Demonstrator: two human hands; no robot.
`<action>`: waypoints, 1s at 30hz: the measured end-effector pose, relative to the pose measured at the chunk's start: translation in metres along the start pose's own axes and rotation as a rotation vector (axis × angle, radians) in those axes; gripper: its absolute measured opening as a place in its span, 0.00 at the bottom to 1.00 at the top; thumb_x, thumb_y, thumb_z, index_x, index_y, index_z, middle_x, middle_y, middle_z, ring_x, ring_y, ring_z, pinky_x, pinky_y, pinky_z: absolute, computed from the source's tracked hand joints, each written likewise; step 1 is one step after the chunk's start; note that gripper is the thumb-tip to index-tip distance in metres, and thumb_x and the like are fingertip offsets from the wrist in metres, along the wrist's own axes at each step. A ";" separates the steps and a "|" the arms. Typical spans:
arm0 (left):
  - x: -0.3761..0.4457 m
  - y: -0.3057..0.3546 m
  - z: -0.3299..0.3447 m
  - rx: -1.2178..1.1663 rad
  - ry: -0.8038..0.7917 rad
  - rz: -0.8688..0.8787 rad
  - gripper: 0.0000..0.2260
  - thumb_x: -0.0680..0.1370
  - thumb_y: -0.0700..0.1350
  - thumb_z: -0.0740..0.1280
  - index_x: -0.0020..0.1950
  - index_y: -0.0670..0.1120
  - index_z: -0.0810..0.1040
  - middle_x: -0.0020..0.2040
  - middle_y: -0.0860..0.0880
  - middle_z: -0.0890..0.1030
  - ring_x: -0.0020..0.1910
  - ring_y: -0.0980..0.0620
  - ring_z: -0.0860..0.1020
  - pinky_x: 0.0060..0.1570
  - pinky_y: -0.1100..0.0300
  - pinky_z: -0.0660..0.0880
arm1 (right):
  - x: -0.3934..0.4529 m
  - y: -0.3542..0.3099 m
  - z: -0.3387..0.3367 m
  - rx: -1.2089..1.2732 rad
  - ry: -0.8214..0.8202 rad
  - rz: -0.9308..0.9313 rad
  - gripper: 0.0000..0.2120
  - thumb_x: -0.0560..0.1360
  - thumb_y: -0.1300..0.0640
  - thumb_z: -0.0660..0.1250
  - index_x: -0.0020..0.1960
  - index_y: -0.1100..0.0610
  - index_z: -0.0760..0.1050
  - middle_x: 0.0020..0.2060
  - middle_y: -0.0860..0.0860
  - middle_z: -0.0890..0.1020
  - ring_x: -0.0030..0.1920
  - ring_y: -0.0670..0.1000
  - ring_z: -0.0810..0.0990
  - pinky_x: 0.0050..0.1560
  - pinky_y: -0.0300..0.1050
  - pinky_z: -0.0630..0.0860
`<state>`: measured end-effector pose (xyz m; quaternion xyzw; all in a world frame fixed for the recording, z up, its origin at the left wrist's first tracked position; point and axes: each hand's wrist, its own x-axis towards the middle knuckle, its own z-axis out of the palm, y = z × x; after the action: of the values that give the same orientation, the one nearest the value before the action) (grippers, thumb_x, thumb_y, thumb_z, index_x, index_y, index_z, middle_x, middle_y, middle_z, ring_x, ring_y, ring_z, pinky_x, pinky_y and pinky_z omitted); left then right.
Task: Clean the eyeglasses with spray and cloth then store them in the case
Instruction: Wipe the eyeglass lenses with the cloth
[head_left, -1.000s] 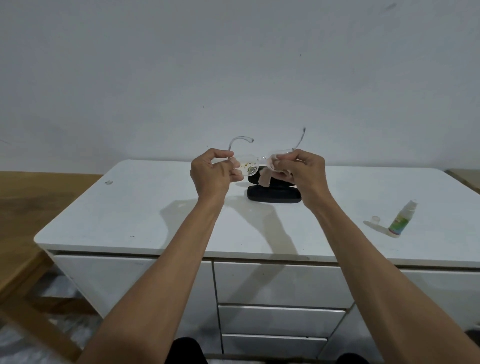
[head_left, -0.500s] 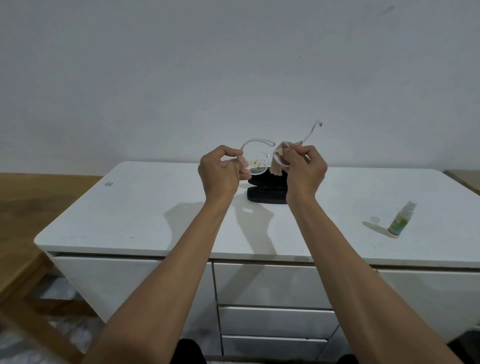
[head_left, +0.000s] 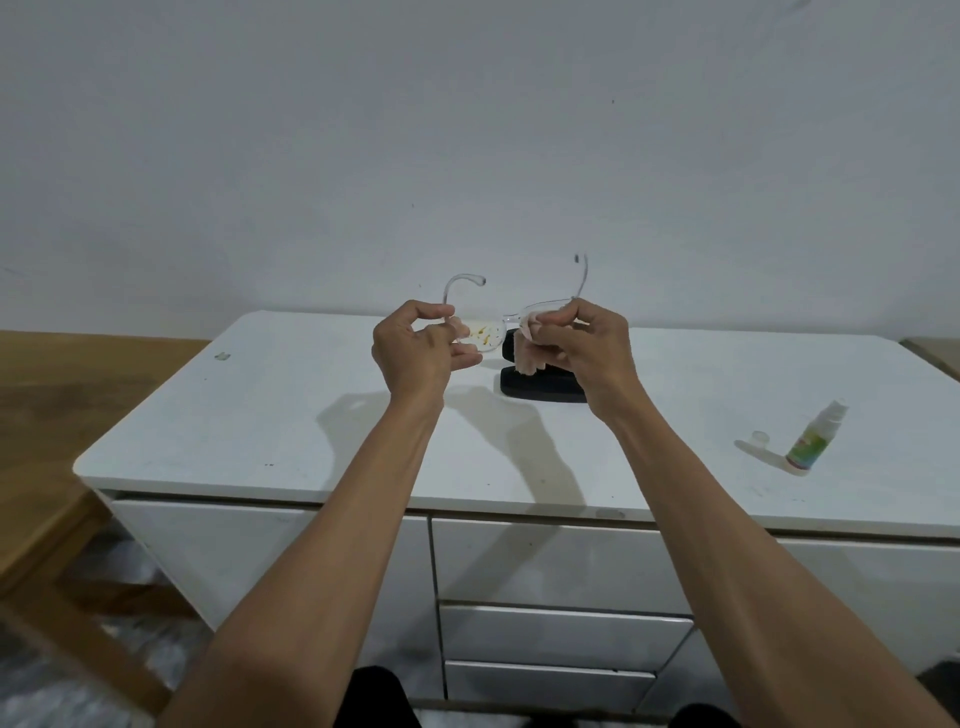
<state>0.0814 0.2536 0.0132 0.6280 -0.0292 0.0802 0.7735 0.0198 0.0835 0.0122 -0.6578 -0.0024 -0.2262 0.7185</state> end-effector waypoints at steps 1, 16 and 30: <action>0.001 0.000 -0.002 0.014 -0.001 0.004 0.10 0.74 0.27 0.67 0.41 0.41 0.81 0.35 0.41 0.82 0.24 0.44 0.80 0.31 0.53 0.82 | -0.002 0.000 -0.003 -0.023 -0.033 0.014 0.11 0.74 0.72 0.71 0.40 0.74 0.69 0.34 0.71 0.79 0.31 0.65 0.75 0.41 0.58 0.72; -0.005 0.002 0.003 0.074 0.029 0.015 0.10 0.73 0.26 0.67 0.38 0.40 0.80 0.34 0.40 0.83 0.25 0.43 0.79 0.32 0.54 0.83 | -0.012 0.020 0.003 -0.029 0.463 -0.075 0.04 0.72 0.61 0.76 0.40 0.55 0.83 0.39 0.57 0.87 0.46 0.66 0.85 0.57 0.63 0.81; -0.021 0.000 0.019 0.124 0.062 0.129 0.08 0.75 0.29 0.68 0.41 0.40 0.80 0.36 0.39 0.85 0.32 0.42 0.86 0.36 0.47 0.85 | -0.021 0.034 0.067 0.072 0.441 0.002 0.02 0.75 0.61 0.75 0.45 0.55 0.85 0.41 0.51 0.88 0.43 0.50 0.85 0.49 0.47 0.81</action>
<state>0.0614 0.2327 0.0139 0.6686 -0.0408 0.1507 0.7271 0.0319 0.1546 -0.0175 -0.5664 0.1476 -0.3636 0.7247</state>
